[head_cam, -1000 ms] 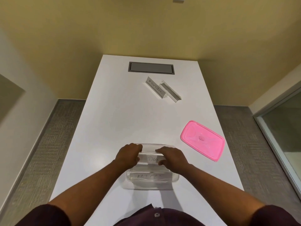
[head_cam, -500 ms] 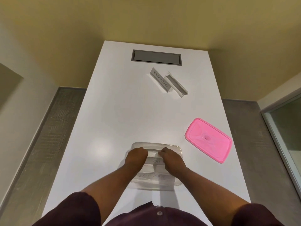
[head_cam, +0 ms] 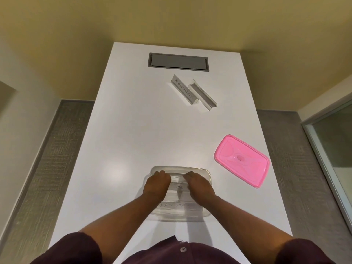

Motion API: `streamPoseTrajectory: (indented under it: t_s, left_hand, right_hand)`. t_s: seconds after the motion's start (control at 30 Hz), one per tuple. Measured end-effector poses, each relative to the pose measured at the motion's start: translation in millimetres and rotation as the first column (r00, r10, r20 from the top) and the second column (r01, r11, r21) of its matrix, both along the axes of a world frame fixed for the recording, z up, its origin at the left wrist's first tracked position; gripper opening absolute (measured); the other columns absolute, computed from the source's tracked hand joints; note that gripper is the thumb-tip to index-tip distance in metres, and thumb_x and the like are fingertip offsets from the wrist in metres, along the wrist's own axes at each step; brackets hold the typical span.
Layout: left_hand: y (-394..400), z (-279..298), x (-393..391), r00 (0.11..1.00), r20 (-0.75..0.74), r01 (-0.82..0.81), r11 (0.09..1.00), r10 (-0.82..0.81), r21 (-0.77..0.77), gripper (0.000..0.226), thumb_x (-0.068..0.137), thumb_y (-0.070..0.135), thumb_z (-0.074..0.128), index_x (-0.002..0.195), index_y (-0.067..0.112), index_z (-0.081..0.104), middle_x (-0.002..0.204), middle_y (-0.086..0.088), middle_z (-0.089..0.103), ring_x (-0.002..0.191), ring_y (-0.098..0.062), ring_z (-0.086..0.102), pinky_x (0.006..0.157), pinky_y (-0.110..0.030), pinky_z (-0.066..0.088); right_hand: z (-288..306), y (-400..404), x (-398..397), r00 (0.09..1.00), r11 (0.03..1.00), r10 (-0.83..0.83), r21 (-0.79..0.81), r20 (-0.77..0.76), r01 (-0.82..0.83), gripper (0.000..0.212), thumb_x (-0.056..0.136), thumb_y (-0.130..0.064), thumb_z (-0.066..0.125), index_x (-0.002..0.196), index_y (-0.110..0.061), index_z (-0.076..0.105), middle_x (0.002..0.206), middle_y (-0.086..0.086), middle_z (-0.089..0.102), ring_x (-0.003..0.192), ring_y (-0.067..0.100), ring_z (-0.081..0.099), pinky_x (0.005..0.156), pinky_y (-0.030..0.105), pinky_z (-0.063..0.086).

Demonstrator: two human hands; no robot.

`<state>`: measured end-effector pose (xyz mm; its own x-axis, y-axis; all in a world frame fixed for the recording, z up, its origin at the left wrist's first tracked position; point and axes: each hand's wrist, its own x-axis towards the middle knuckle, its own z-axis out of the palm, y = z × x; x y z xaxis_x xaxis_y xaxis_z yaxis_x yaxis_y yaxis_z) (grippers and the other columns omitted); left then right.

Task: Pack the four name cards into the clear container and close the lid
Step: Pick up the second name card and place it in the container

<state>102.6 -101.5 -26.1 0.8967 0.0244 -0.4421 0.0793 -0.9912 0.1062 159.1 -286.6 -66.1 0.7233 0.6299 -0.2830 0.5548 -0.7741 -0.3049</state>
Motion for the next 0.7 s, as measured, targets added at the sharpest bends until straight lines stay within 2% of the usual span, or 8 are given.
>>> streamPoseTrajectory:
  t_s: [0.13,0.27,0.33,0.4,0.5,0.6,0.7]
  left_hand:
    - [2.6,10.3,3.5,0.993,0.121,-0.008,0.997,0.016,-0.071,0.014,0.090,0.003,0.052,0.097,0.008,0.063,0.100,-0.011,0.066,0.092,-0.029,0.065,0.071,-0.037,0.052]
    - [13.7,25.5,18.9,0.951,0.307,0.003,0.990,0.041,-0.141,0.021,0.093,0.023,0.049,0.085,0.013,0.065,0.085,-0.007,0.068,0.076,-0.028,0.067,0.063,-0.035,0.053]
    - [21.8,33.8,29.2,0.906,0.406,-0.038,0.978,0.121,-0.206,0.023,0.093,0.030,0.049,0.086,0.017,0.067,0.081,-0.001,0.068,0.070,-0.025,0.066,0.061,-0.036,0.055]
    - [31.2,37.9,40.1,0.847,0.487,-0.086,0.958,0.215,-0.273,0.020,0.091,0.032,0.053,0.084,0.020,0.067,0.076,0.003,0.069,0.066,-0.023,0.065,0.059,-0.034,0.054]
    - [49.2,34.6,58.4,0.806,0.500,-0.172,0.933,0.318,-0.316,0.016,0.090,0.029,0.056,0.083,0.019,0.067,0.076,0.002,0.069,0.069,-0.024,0.065,0.060,-0.033,0.052]
    - [69.1,14.6,74.7,0.808,0.447,-0.254,0.911,0.384,-0.324,0.015,0.090,0.027,0.055,0.088,0.018,0.067,0.083,0.000,0.069,0.080,-0.025,0.064,0.064,-0.034,0.052]
    - [90.1,-18.1,83.7,0.813,0.399,-0.297,0.892,0.423,-0.340,0.019,0.093,0.028,0.057,0.106,0.018,0.065,0.104,-0.002,0.067,0.099,-0.025,0.062,0.075,-0.039,0.055]
  right_hand:
    - [10.1,-2.0,2.6,1.000,0.994,-0.023,0.109,-0.005,0.023,0.047,0.090,-0.011,0.065,0.136,-0.014,0.058,0.132,0.005,0.063,0.116,0.028,0.061,0.090,0.038,0.053]
    - [30.2,-1.6,17.2,0.985,0.940,-0.169,0.305,0.029,0.152,0.021,0.090,-0.026,0.066,0.108,-0.021,0.074,0.101,-0.004,0.075,0.090,0.016,0.070,0.082,0.032,0.054]
    - [43.7,1.2,31.3,0.973,0.911,-0.229,0.356,0.013,0.209,0.013,0.089,-0.029,0.066,0.097,-0.025,0.076,0.087,-0.009,0.075,0.077,0.008,0.068,0.075,0.030,0.054]
    - [54.8,4.7,48.3,0.955,0.874,-0.295,0.396,-0.032,0.283,0.011,0.088,-0.030,0.068,0.092,-0.025,0.077,0.082,-0.011,0.075,0.072,0.004,0.067,0.072,0.026,0.054]
    - [62.3,11.2,78.1,0.929,0.838,-0.362,0.410,-0.075,0.359,0.010,0.087,-0.028,0.070,0.090,-0.024,0.078,0.081,-0.011,0.077,0.071,0.002,0.068,0.071,0.024,0.053]
    - [62.7,20.7,114.0,0.917,0.834,-0.385,0.388,-0.100,0.392,0.010,0.086,-0.025,0.070,0.090,-0.023,0.078,0.082,-0.010,0.077,0.071,0.003,0.068,0.072,0.023,0.052]
    - [57.7,33.8,155.9,0.906,0.825,-0.406,0.380,-0.117,0.419,0.011,0.085,-0.023,0.070,0.091,-0.021,0.079,0.084,-0.008,0.078,0.074,0.006,0.069,0.075,0.025,0.054]
